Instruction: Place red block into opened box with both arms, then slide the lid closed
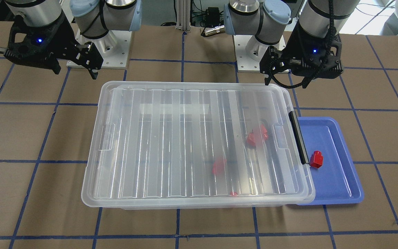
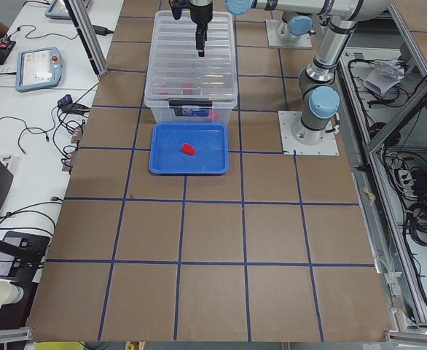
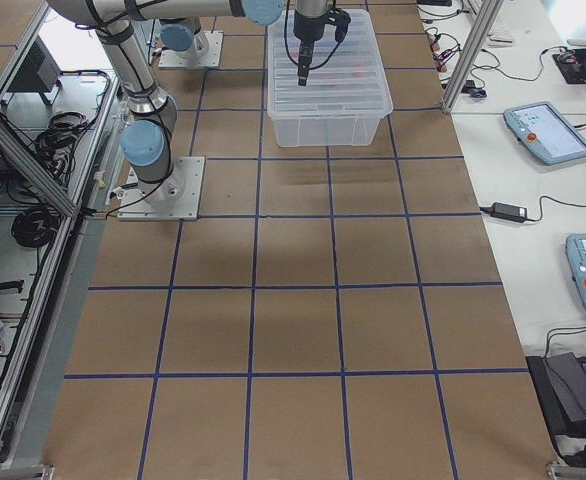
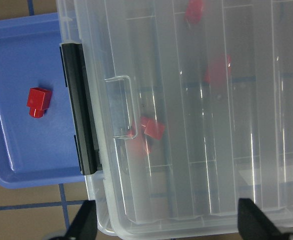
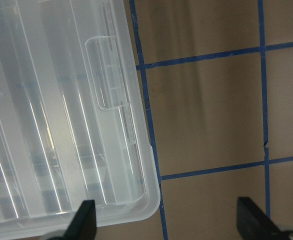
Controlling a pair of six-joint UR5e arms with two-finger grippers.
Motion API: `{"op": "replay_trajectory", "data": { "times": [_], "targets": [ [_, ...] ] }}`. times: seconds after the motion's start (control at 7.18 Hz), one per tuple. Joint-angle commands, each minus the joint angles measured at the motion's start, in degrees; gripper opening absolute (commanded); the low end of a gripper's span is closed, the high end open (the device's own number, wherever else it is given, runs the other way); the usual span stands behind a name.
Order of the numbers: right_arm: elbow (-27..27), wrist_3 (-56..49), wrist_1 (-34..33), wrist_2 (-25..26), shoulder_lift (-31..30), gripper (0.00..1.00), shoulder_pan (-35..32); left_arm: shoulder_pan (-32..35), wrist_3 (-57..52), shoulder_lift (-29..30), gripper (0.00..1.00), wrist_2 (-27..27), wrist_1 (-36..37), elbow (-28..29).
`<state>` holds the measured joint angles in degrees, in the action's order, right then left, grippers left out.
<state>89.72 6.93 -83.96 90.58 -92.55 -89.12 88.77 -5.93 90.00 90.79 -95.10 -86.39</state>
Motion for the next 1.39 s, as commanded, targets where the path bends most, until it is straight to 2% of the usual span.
{"op": "replay_trajectory", "data": {
  "times": [0.0,0.56,0.84,1.11,1.25],
  "targets": [
    [0.0,0.1,-0.1,-0.2,0.4,1.00,0.0,0.1,0.0,0.1,1.00,0.0,0.0,-0.1],
    [0.0,-0.4,-0.2,-0.8,2.3,1.00,0.0,0.2,0.0,0.2,1.00,0.2,0.0,-0.5],
    [0.0,-0.3,-5.7,-0.2,5.0,1.00,0.0,-0.1,-0.5,0.3,1.00,0.3,0.0,0.9],
    [0.2,-0.1,-5.9,-0.3,7.9,1.00,0.1,-1.0,-0.5,-0.4,1.00,0.7,-0.1,1.7],
    [0.4,0.1,-8.6,-0.7,9.7,1.00,0.1,-2.9,-0.8,0.8,1.00,0.3,-1.5,2.1]
  ]
}}
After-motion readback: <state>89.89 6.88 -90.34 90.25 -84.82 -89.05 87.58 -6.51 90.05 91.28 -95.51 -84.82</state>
